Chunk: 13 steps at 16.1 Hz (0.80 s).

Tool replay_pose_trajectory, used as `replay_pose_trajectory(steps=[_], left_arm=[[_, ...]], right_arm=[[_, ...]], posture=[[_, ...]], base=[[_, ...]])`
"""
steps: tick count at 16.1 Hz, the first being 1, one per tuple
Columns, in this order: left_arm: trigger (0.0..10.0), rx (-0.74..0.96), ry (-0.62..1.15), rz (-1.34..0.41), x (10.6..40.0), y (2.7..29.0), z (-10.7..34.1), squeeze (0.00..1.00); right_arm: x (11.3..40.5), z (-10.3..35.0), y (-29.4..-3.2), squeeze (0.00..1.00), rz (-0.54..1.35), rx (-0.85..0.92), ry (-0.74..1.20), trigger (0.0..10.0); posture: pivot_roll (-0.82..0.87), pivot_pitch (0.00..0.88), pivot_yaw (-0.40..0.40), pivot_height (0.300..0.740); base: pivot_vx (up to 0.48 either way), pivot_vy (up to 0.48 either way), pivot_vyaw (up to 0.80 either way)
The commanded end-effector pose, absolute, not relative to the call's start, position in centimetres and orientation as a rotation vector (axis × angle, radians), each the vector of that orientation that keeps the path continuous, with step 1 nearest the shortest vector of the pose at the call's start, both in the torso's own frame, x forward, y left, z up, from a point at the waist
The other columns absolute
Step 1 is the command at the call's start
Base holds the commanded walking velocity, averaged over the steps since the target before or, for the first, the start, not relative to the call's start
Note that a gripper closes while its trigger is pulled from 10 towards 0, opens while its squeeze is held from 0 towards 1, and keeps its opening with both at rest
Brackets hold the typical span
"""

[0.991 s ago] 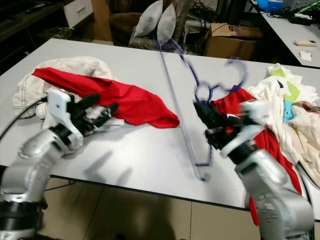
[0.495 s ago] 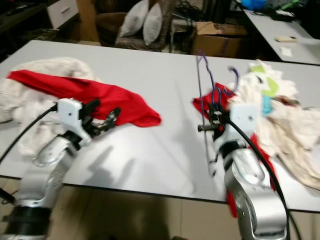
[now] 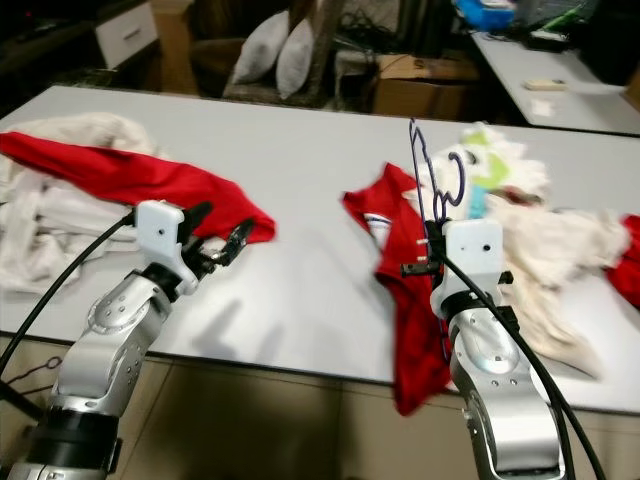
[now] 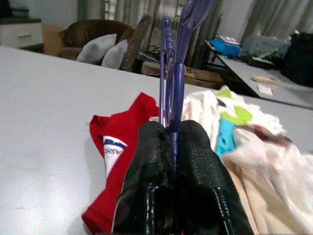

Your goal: Hang hanger

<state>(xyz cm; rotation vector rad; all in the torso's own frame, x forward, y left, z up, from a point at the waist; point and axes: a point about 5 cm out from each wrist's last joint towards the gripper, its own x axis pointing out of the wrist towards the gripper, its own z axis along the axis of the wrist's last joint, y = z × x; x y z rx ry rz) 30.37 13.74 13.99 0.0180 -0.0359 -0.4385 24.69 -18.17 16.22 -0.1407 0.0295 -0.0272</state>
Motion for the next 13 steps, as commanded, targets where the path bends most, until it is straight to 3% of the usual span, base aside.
replay_pose_trajectory(steps=[1, 6, 13], left_arm=[[10.0, 0.024, 0.001, -0.417, 30.7, 14.4, 13.6, 0.0], [10.0, 0.008, -0.006, -0.426, 30.9, 14.2, 13.7, 0.0], [10.0, 0.005, -0.009, -0.384, 30.9, 13.9, 13.3, 0.0]], right_arm=[[24.6, 16.6, -17.8, 0.0, -0.009, -0.082, 0.019, 10.0], [24.3, 16.6, -18.1, 0.0, -0.022, -0.072, 0.012, 10.0], [24.6, 17.1, -18.8, 0.0, 0.006, -0.121, 0.014, 10.0]], posture=[[-0.05, 0.0, 0.03, 0.74], [-0.05, 0.0, 0.034, 0.74], [-0.05, 0.0, 0.01, 0.74]], base=[[0.0, 0.48, -0.8], [0.0, 0.48, -0.79], [0.0, -0.343, -0.79]])
